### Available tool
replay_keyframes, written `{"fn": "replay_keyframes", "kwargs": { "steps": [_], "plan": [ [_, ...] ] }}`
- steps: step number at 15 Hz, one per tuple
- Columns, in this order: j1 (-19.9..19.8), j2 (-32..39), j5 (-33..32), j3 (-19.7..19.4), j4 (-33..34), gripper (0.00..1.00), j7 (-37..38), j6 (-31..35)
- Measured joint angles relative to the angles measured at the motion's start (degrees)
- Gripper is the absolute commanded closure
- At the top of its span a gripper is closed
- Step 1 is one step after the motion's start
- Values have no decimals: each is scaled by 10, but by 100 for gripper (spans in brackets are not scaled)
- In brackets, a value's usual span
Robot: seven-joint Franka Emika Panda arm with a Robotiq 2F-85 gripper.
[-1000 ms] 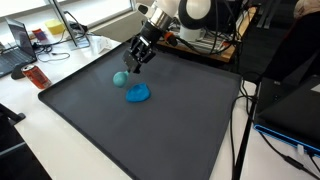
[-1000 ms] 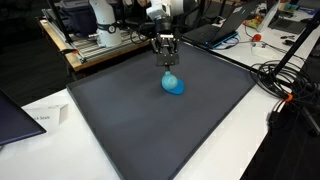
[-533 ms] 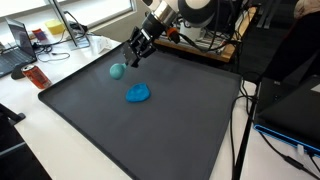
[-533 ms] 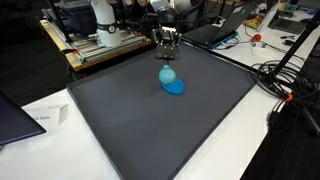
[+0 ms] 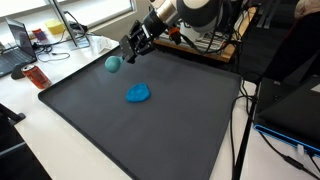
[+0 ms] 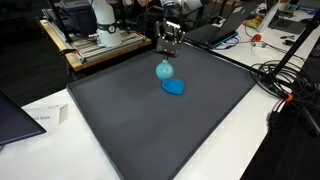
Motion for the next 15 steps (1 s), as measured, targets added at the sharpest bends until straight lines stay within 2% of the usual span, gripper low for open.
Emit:
{"fn": "replay_keyframes", "kwargs": {
  "steps": [5, 7, 9, 10, 15],
  "plan": [
    [-42, 51, 0, 49, 52, 78, -15, 78],
    [-15, 69, 16, 9, 67, 78, -30, 73],
    [-8, 85, 24, -2, 81, 78, -42, 80],
    [9, 92, 34, -26, 89, 53, -52, 74],
    [-21, 97, 24, 8, 90, 53, -46, 75]
  ]
}}
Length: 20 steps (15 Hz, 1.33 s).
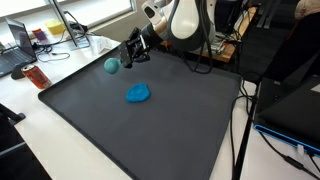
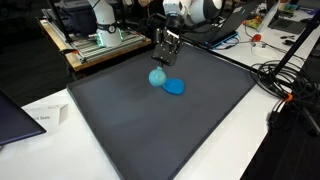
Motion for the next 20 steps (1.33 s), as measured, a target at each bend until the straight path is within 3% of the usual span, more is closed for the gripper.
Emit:
{"fn": "replay_keyframes", "kwargs": {
  "steps": [1, 5, 14, 20],
  "plan": [
    [-1, 0, 0, 0, 0, 78, 0, 0],
    [-4, 4, -2, 13, 2, 78, 5, 1],
    [125, 64, 50, -111, 51, 78, 6, 1],
    [160, 109, 99, -135, 121, 78, -37, 1]
  ]
}}
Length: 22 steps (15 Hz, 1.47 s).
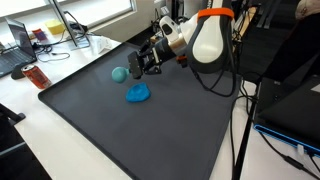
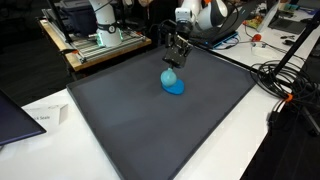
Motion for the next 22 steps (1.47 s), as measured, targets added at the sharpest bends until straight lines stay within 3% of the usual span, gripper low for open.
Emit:
{"fn": "replay_keyframes", "kwargs": {
  "steps": [7, 13, 22],
  "plan": [
    [-8, 47, 82, -29, 99, 78, -111, 0],
    [-43, 78, 165, -42, 173, 78, -219, 0],
    [-84, 82, 272, -54, 232, 78, -310, 0]
  ]
}}
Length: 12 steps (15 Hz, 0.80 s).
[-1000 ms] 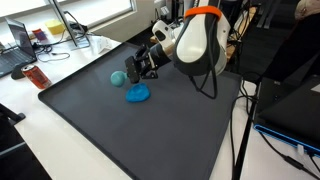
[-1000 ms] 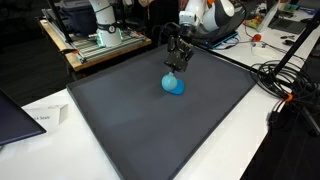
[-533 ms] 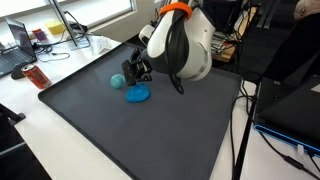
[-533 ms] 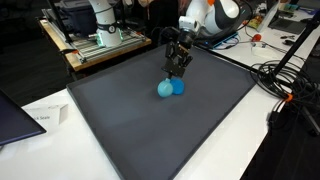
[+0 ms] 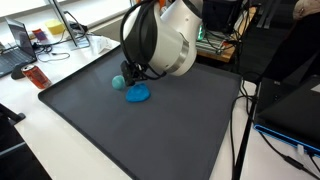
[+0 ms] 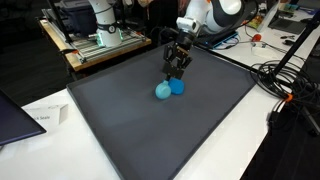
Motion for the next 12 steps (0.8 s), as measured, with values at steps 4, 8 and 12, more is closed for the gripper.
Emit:
{"fn": "replay_keyframes", "kwargs": {
  "steps": [4, 8, 12],
  "plan": [
    [-53, -28, -1, 53, -6, 78, 0, 0],
    [-117, -65, -1, 115, -25, 78, -6, 1],
    [-186, -105, -1, 189, -59, 78, -13, 1]
  ]
}}
